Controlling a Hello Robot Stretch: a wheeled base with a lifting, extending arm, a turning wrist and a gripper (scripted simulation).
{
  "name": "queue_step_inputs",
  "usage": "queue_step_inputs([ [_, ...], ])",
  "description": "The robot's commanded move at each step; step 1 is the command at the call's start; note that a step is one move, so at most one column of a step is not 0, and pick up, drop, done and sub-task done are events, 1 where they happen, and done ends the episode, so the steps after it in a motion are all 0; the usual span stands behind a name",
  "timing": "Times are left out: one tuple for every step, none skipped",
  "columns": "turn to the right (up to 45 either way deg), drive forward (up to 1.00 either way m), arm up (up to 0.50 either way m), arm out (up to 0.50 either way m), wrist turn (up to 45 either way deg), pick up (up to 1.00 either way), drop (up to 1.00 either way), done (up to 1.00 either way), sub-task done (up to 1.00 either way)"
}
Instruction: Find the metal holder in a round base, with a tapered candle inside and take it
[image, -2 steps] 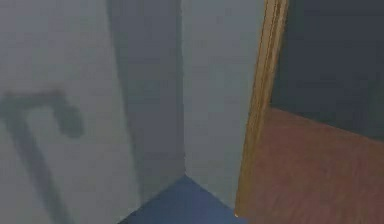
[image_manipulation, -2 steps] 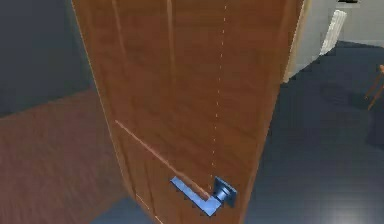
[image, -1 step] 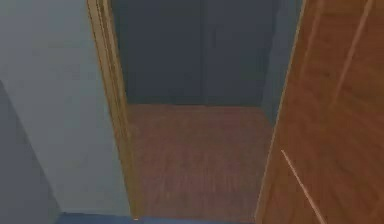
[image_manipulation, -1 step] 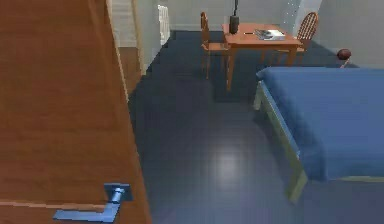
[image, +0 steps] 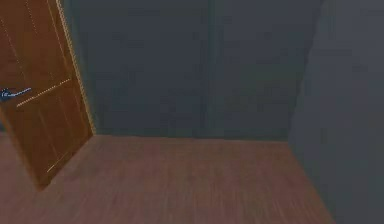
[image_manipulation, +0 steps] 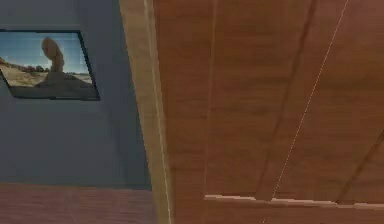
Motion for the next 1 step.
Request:
queue_step_inputs([
  [15.0,0.0,0.0,0.0,0.0,0.0,0.0,0.0,0.0],
])
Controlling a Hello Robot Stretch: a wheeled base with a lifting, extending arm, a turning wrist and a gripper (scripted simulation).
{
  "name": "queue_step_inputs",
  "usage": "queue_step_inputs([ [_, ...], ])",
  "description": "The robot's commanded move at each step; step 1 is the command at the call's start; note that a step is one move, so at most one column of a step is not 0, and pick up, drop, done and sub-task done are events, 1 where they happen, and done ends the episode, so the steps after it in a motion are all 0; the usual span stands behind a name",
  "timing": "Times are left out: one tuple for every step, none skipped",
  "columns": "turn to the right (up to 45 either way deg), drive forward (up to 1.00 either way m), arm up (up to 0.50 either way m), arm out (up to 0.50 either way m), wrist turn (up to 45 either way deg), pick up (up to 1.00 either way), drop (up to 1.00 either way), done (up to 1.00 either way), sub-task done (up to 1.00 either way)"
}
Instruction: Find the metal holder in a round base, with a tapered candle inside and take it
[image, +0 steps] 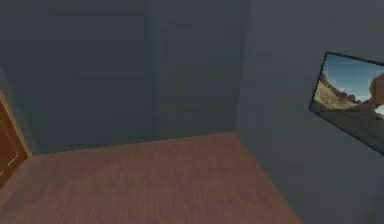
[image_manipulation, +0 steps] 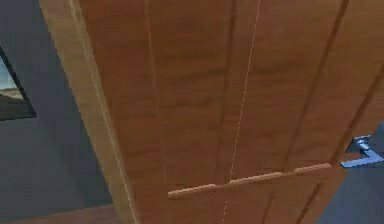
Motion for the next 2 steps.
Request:
queue_step_inputs([
  [0.0,0.2,0.0,0.0,0.0,0.0,0.0,0.0,0.0],
  [-45.0,0.0,0.0,0.0,0.0,0.0,0.0,0.0,0.0],
])
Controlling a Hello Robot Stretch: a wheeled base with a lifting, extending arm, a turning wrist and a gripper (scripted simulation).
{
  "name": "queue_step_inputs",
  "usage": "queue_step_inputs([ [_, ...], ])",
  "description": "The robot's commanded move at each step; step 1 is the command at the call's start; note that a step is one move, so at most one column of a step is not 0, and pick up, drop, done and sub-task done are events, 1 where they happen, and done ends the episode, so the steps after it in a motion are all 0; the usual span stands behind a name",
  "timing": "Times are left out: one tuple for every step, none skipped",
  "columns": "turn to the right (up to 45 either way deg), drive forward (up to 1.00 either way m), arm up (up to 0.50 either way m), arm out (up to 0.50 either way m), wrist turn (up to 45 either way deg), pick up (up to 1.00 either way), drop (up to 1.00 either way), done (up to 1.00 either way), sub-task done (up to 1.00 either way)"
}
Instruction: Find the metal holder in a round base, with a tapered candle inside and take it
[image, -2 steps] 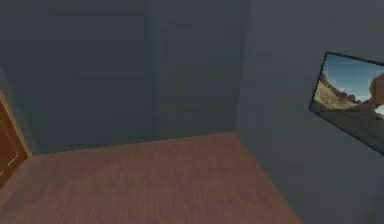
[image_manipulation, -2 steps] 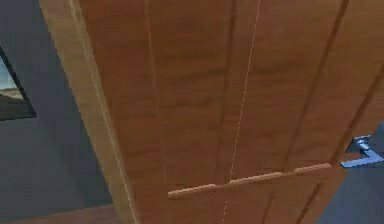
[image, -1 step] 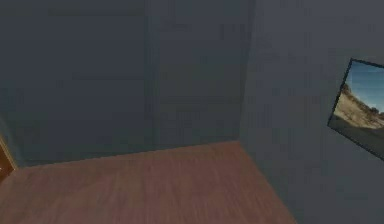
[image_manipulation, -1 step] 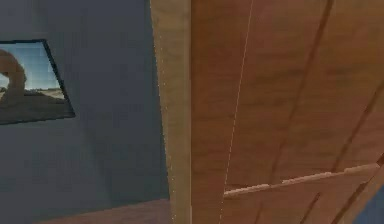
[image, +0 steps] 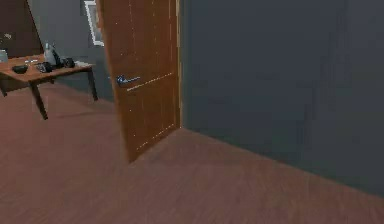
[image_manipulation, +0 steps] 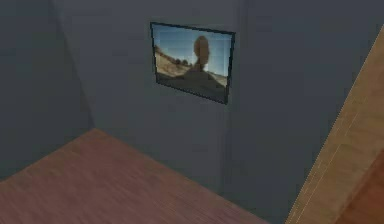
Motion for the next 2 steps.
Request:
queue_step_inputs([
  [-15.0,0.0,0.0,0.0,0.0,0.0,0.0,0.0,0.0],
  [0.0,0.35,0.0,0.0,0.0,0.0,0.0,0.0,0.0],
])
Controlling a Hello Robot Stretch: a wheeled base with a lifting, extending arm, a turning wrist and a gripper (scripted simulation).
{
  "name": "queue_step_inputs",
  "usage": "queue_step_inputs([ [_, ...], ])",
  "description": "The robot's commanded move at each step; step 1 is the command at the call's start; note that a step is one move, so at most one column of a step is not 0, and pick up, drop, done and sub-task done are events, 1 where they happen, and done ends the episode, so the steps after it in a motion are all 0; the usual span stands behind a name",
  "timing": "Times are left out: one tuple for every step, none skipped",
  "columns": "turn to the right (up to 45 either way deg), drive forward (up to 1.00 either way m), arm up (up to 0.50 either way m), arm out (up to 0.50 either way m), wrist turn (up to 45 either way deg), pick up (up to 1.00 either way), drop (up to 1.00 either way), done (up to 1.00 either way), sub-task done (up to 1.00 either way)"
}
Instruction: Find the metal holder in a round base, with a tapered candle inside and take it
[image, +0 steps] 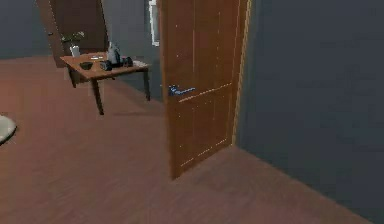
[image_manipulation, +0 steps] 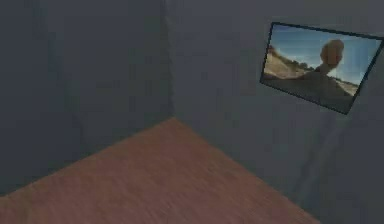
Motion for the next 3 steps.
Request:
queue_step_inputs([
  [39.0,0.0,0.0,0.0,0.0,0.0,0.0,0.0,0.0],
  [0.0,0.2,0.0,0.0,0.0,0.0,0.0,0.0,0.0],
  [-45.0,0.0,0.0,0.0,0.0,0.0,0.0,0.0,0.0],
])
